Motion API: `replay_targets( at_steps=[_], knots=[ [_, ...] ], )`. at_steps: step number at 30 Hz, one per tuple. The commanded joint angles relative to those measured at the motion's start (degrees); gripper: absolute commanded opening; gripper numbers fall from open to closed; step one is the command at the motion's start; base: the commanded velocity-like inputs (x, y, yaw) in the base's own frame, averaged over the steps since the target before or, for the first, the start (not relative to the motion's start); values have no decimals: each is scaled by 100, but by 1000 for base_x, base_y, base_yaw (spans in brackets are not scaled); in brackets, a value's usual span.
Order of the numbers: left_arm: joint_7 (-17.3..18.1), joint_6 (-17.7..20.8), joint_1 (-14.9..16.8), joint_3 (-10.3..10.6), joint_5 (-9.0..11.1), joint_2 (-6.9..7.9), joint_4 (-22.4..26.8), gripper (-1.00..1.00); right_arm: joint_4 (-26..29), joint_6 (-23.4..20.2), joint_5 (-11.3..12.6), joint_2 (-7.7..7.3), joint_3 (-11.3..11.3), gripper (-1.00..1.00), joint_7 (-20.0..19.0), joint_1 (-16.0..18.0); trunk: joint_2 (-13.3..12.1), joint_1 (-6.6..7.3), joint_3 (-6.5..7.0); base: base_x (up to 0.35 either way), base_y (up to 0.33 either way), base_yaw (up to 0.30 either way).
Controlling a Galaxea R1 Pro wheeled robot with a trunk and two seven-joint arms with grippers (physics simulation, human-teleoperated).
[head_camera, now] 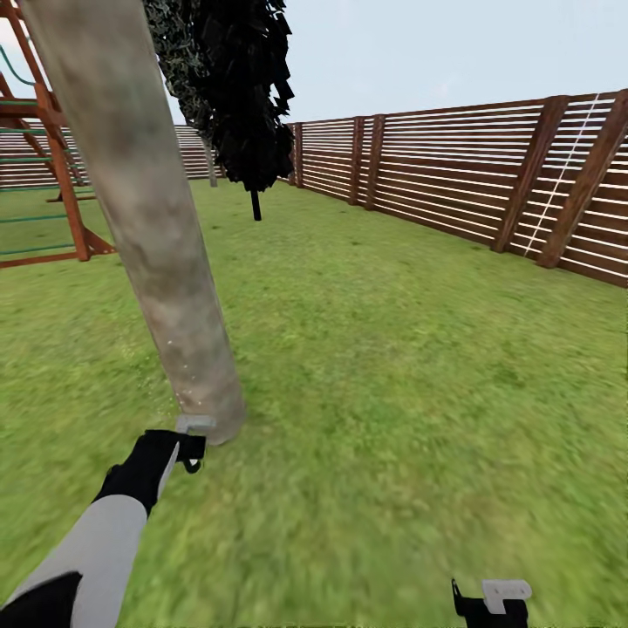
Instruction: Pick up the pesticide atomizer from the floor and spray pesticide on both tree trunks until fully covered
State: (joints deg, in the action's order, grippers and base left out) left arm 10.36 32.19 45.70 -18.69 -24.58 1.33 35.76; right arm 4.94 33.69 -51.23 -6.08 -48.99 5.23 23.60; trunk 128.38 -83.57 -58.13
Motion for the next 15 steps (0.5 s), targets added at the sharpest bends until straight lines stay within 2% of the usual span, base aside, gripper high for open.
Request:
replay_targets(
  at_steps=[1,2,3,5,7,10,12,13,15],
  knots=[
    [59,60,9,3,-59,6,61,-100,-11,15,-62,-5,-19,100,49,4,2,2,-5,-54,0,0],
    [61,135,24,13,-61,20,113,-100,-11,15,-62,-6,-20,100,49,4,2,2,-5,-35,0,0],
    [69,400,93,24,-60,80,258,-100,-11,15,-62,-7,-18,100,49,4,2,2,-5,-14,0,0],
    [104,725,259,12,-45,383,428,-100,-11,15,-62,-7,-19,100,49,4,2,2,-5,-5,0,0],
    [216,802,374,19,-46,496,462,-100,-11,15,-62,-7,-20,100,49,4,2,2,-5,-1,0,0],
    [362,1026,489,67,-48,377,552,-100,-11,15,-62,-7,-22,100,49,4,2,2,-5,0,0,0],
    [374,1116,529,174,-50,310,599,-100,-11,15,-62,-7,-22,100,49,4,2,2,-5,0,0,0],
    [380,1207,566,241,-48,348,614,-100,-11,15,-62,-7,-22,100,49,4,2,2,-5,0,0,0],
    [433,1303,643,273,-47,576,616,-100,-11,15,-62,-7,-22,100,49,4,2,2,-5,0,0,0]
  ],
)
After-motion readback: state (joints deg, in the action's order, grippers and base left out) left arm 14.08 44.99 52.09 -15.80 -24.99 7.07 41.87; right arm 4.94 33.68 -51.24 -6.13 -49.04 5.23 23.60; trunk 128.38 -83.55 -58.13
